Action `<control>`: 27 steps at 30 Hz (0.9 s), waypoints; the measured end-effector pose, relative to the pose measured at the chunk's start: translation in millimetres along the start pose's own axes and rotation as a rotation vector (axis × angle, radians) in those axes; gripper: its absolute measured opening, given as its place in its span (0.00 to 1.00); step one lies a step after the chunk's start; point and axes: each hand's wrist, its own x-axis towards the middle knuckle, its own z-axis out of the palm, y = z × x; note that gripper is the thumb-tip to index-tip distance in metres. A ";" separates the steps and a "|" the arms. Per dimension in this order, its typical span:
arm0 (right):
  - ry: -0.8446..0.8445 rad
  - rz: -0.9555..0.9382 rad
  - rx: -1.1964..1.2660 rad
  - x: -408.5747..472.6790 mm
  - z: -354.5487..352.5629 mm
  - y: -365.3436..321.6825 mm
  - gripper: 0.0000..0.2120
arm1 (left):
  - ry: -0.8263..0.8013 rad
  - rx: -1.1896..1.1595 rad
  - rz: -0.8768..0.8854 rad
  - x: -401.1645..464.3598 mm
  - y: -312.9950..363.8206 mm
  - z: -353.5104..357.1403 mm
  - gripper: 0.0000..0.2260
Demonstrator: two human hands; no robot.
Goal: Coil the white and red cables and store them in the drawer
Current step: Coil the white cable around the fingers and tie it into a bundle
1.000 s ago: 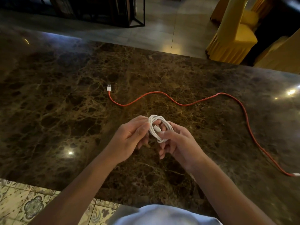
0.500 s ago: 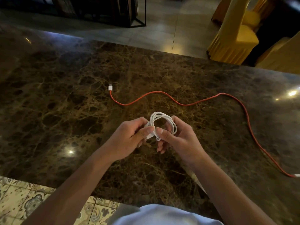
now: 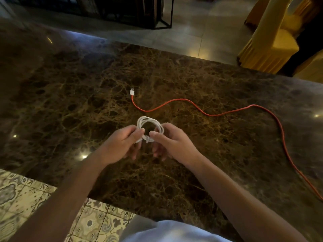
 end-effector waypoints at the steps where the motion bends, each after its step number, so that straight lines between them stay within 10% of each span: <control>1: -0.059 0.026 0.000 9.8 5.0 -1.6 0.12 | 0.023 0.004 -0.052 2.4 -7.2 -13.0 0.18; 9: -0.268 0.196 -0.182 55.2 47.9 -7.4 0.21 | 0.086 0.312 -0.321 18.0 -30.5 -78.2 0.16; 27: -0.200 0.220 0.049 35.1 17.6 4.2 0.21 | 0.373 0.545 -0.330 37.1 -26.1 -97.1 0.14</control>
